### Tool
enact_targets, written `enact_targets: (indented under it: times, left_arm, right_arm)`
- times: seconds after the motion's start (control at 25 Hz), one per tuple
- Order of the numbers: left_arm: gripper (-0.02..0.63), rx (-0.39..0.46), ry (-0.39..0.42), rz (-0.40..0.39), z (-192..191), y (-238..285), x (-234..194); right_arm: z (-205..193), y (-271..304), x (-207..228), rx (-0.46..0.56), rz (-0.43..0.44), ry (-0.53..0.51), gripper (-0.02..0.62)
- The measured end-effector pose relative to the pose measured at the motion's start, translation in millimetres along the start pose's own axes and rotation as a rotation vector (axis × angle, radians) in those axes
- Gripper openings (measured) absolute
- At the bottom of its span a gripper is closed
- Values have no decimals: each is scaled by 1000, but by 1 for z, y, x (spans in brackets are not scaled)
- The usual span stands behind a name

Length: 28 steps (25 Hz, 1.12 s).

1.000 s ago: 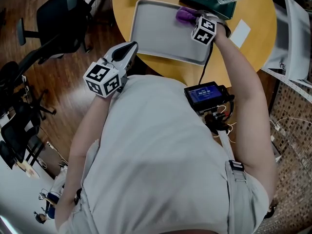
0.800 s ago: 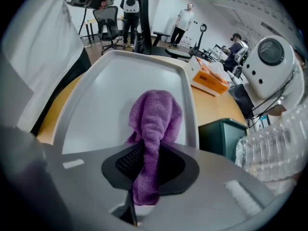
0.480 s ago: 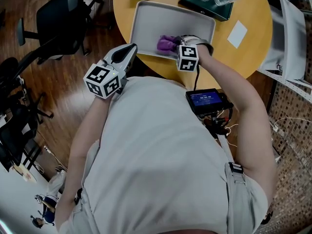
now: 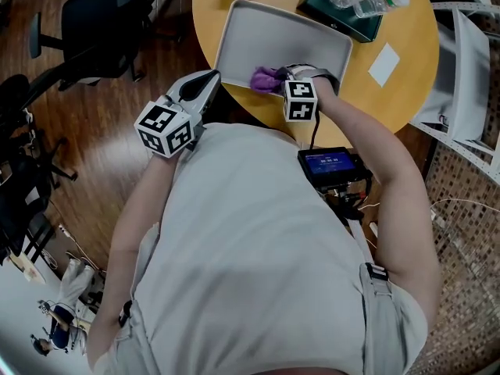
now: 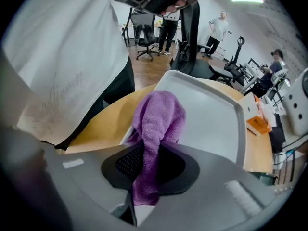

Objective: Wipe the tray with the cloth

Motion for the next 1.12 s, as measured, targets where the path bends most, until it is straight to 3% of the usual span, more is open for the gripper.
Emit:
enact_targets:
  times: [0.2,0.44,0.72,1.12]
  left_arm:
    - [0,3,-16,18,0,-3,-8]
    - [0,-4,-33,39,3,-2,-16]
    - [0,-7,-51,61,4,-3,-23]
    - [0,1,-42,46,2,-17,-22]
  right_arm:
    - [-4,3,38,5,-39,9,72]
    - [-20,3,109,-10,-123,103,74]
    - [-31,3,165,-46,-189,144,74]
    - [-8,0,166,-138,-210,239,71]
Point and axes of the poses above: the fingertips, and each gripper's own axes: y forward along the fingers, x to its right, z out of its top, the point moved 9 cm from there along -y, backward along the fingers, and after that the axes turned 3 degrees about -z, right-handed, at the moved point
